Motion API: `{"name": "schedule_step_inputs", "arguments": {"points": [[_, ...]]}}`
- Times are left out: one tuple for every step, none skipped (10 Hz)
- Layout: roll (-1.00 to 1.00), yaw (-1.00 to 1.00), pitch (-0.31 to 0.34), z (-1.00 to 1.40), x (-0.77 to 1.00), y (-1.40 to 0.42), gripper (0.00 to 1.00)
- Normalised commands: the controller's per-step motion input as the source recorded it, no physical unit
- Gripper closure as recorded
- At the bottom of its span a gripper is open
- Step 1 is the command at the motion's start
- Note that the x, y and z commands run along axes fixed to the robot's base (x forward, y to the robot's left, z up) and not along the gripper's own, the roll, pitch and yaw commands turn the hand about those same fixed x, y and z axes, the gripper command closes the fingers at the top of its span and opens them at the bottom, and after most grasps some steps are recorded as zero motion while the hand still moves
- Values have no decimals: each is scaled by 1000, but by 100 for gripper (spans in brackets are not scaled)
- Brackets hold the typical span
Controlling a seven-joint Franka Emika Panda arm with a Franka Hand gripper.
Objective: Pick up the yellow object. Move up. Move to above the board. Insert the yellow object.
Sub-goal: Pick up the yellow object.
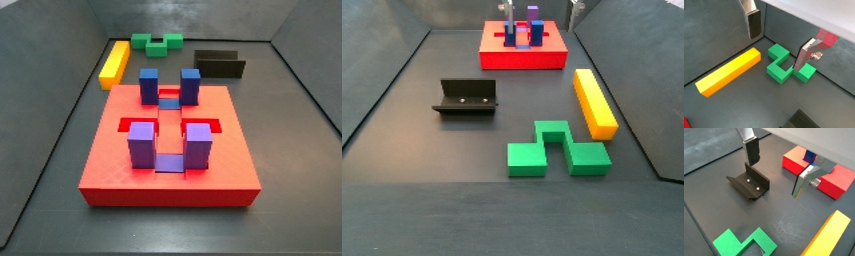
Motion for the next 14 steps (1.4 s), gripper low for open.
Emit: {"name": "schedule_step_inputs", "arguments": {"points": [[0, 0, 0, -43, -9, 0, 0], [0, 0, 0, -37, -9, 0, 0], [0, 0, 37, -54, 0, 0, 0], [0, 0, 59, -63, 0, -3, 0], [0, 0, 44, -37, 0, 0, 0], [0, 0, 41, -43, 0, 0, 0], [0, 0, 33, -54, 0, 0, 0], [0, 0, 37, -46, 0, 0, 0], [0, 0, 13, -23, 0, 0, 0], [11, 0, 0, 0, 0, 0, 0], [0, 0, 0, -63, 0, 0, 0], [0, 0, 0, -217, 0, 0, 0], [0, 0, 0, -300, 0, -40, 0], [26, 0, 0, -297, 63, -126, 0]]}}
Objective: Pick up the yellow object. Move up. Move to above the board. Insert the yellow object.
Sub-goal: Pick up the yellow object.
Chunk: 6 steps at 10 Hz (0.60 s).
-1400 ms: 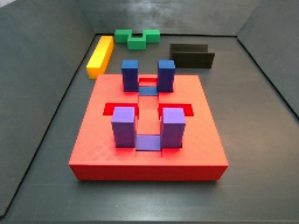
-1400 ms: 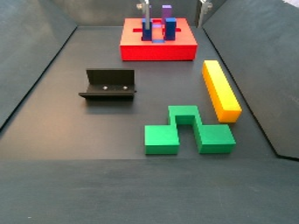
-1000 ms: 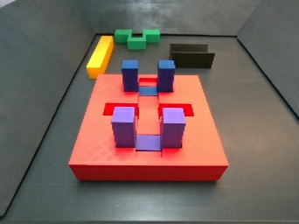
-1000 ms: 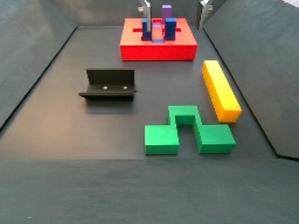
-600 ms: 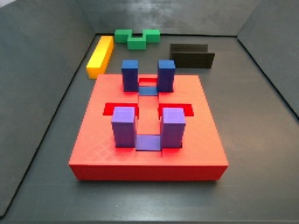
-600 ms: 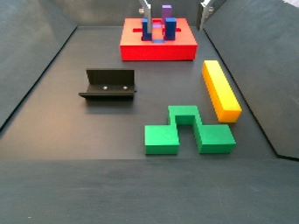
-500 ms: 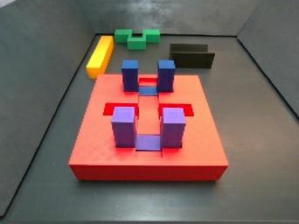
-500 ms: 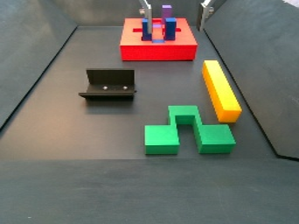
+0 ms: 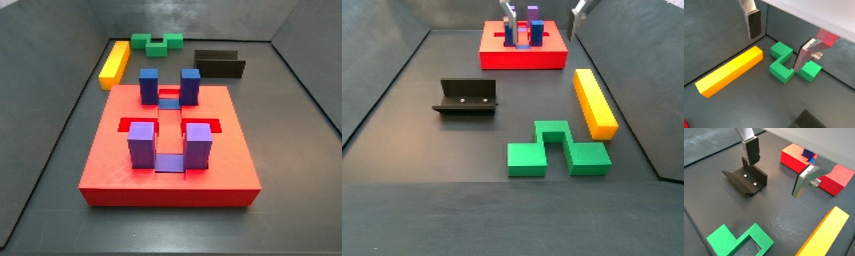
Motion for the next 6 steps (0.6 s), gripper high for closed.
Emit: {"name": "schedule_step_inputs", "arguments": {"points": [[37, 0, 0, -294, 71, -149, 0], [27, 0, 0, -300, 0, -140, 0], [111, 0, -20, -266, 0, 0, 0], [167, 0, -4, -86, 220, 249, 0], [181, 0, -6, -111, 40, 26, 0], [261, 186, 0, -560, -389, -720, 0]]}}
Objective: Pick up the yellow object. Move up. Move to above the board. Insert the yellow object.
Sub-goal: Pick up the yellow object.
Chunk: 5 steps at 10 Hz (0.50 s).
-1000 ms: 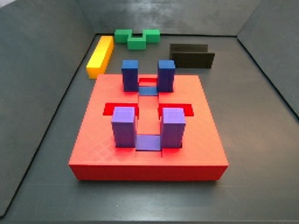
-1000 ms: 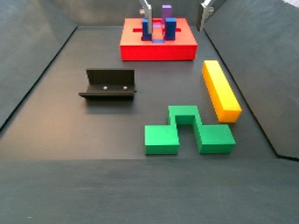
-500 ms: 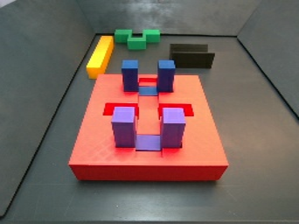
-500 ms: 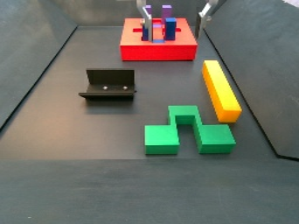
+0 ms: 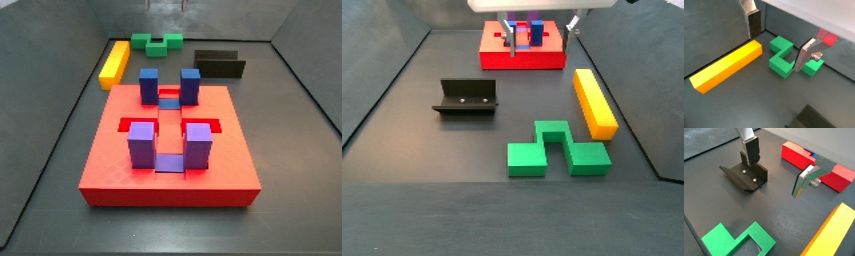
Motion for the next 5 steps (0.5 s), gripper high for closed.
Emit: {"name": "schedule_step_inputs", "arguments": {"points": [[193, 137, -26, -626, -629, -649, 0], [129, 0, -79, -686, -811, -420, 0], [57, 3, -147, -811, -1000, -309, 0], [30, 0, -156, -663, -843, -186, 0], [1, -80, -156, -286, -877, 51, 0]]}}
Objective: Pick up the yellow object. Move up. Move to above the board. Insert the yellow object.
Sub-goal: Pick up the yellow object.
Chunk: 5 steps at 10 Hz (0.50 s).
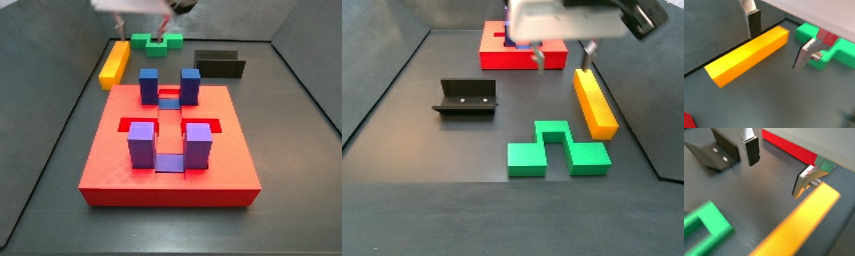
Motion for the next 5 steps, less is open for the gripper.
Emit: {"name": "schedule_step_inputs", "arguments": {"points": [[-23, -57, -171, -177, -817, 151, 0], [-114, 0, -209, 0, -546, 146, 0], [0, 0, -181, 0, -351, 249, 0], [16, 0, -149, -89, -354, 174, 0], [0, 0, -136, -103, -183, 0, 0]]}}
